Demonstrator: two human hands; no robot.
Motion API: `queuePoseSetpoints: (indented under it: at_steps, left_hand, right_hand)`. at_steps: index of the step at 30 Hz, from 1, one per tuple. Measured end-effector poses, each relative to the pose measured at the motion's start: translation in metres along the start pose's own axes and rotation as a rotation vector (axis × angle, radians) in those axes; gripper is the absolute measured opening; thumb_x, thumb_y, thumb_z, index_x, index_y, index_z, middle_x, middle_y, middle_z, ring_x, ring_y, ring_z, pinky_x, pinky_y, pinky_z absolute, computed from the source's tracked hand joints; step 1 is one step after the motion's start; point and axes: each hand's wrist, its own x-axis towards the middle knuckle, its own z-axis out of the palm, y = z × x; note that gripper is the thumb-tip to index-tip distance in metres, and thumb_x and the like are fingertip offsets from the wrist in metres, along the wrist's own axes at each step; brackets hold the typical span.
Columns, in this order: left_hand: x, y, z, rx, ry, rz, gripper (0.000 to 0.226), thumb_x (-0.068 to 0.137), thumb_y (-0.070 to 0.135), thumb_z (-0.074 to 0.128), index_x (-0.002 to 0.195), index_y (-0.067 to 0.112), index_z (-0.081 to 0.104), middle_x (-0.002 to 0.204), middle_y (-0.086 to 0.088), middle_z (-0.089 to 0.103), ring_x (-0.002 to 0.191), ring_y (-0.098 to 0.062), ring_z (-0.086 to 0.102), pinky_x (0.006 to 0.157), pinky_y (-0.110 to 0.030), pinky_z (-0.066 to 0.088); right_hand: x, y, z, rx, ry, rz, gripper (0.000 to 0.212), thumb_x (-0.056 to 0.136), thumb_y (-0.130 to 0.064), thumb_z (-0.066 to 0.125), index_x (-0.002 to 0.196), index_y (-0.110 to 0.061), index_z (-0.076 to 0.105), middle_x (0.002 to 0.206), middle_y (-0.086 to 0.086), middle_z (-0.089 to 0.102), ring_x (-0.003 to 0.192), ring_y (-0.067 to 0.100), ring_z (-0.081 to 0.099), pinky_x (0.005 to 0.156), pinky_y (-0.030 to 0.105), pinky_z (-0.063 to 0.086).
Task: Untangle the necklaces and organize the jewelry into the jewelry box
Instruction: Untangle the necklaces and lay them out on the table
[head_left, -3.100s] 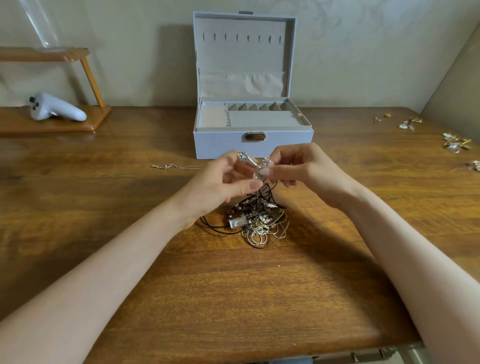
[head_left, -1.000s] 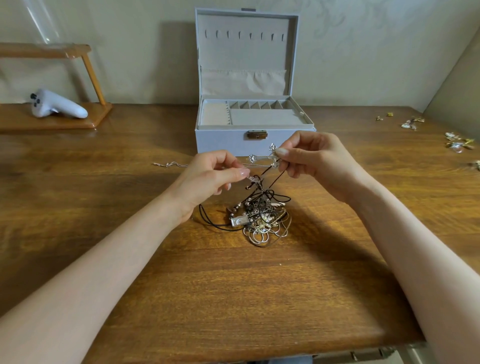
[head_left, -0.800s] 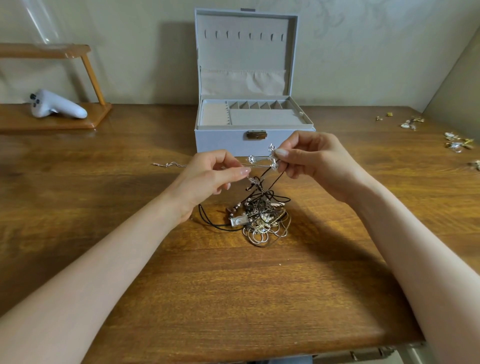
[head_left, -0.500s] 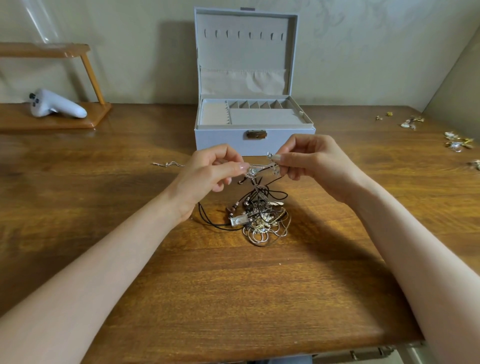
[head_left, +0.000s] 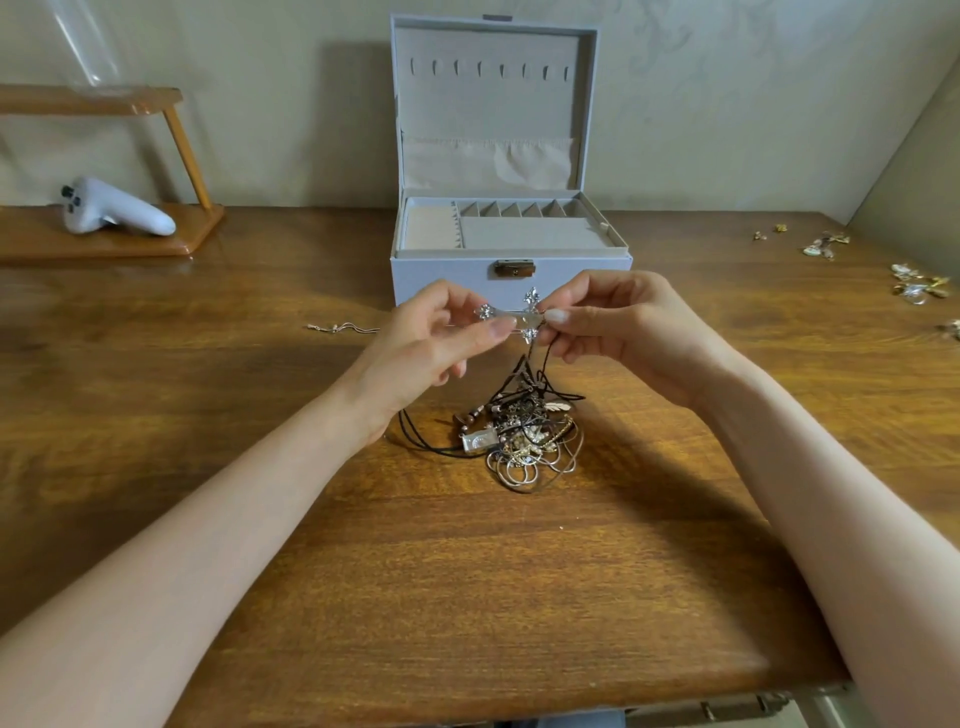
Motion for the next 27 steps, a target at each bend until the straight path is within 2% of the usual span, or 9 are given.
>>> queuePoseSetpoints:
  at_steps: [2,5,13,18,22,27]
  left_hand:
    - [-0.001,0.002,0.000,-0.021,0.027,0.055,0.029,0.075,0.034,0.066,0.093,0.012,0.059,0.079,0.002,0.063,0.051,-0.003,0.043,0.046,-0.010,0.034]
    - [-0.001,0.002,-0.001,-0.027,0.054,0.090,0.010,0.086,0.019,0.062,0.083,0.010,0.059,0.073,0.001,0.064,0.048,-0.003,0.042,0.045,-0.010,0.033]
    - [-0.001,0.002,0.000,-0.015,0.099,0.090,0.014,0.087,0.018,0.062,0.077,0.010,0.059,0.063,0.004,0.061,0.048,-0.002,0.043,0.048,-0.010,0.036]
    - [-0.001,0.002,0.000,-0.007,0.105,0.071,0.015,0.086,0.019,0.063,0.074,0.010,0.059,0.060,0.004,0.060,0.048,-0.003,0.043,0.050,-0.011,0.038]
    - [-0.002,0.003,0.001,0.006,0.097,0.075,0.017,0.086,0.019,0.064,0.071,0.011,0.059,0.060,0.003,0.060,0.048,-0.002,0.043,0.049,-0.011,0.038]
    - [-0.003,0.005,0.002,0.029,0.068,0.067,0.019,0.086,0.018,0.063,0.069,0.011,0.058,0.057,0.003,0.058,0.048,0.002,0.045,0.052,-0.011,0.040]
  right_hand:
    - [0.000,0.000,0.002,-0.003,-0.016,0.004,0.013,0.070,-0.009,0.067,0.081,-0.003,0.064,0.072,0.010,0.067,0.061,0.015,0.062,0.059,0.021,0.052]
    - [-0.001,0.000,0.004,-0.014,-0.041,0.015,0.015,0.069,-0.009,0.067,0.082,-0.003,0.065,0.072,0.009,0.067,0.062,0.015,0.062,0.059,0.021,0.052]
    - [-0.002,-0.001,0.004,-0.142,-0.013,0.000,0.013,0.071,-0.016,0.069,0.078,-0.007,0.062,0.065,0.002,0.062,0.059,0.012,0.055,0.058,0.019,0.047]
    - [-0.003,-0.001,0.007,-0.252,0.002,-0.024,0.009,0.079,-0.016,0.069,0.081,-0.009,0.063,0.067,0.005,0.059,0.061,0.015,0.052,0.059,0.023,0.046]
    - [-0.005,-0.001,0.014,-0.330,-0.048,-0.047,0.018,0.071,-0.026,0.071,0.078,-0.010,0.065,0.069,0.008,0.058,0.059,0.011,0.050,0.057,0.022,0.044]
    - [-0.004,0.000,0.012,-0.288,0.021,-0.069,0.010,0.081,-0.012,0.068,0.073,-0.008,0.065,0.065,0.005,0.056,0.057,0.010,0.049,0.055,0.021,0.042]
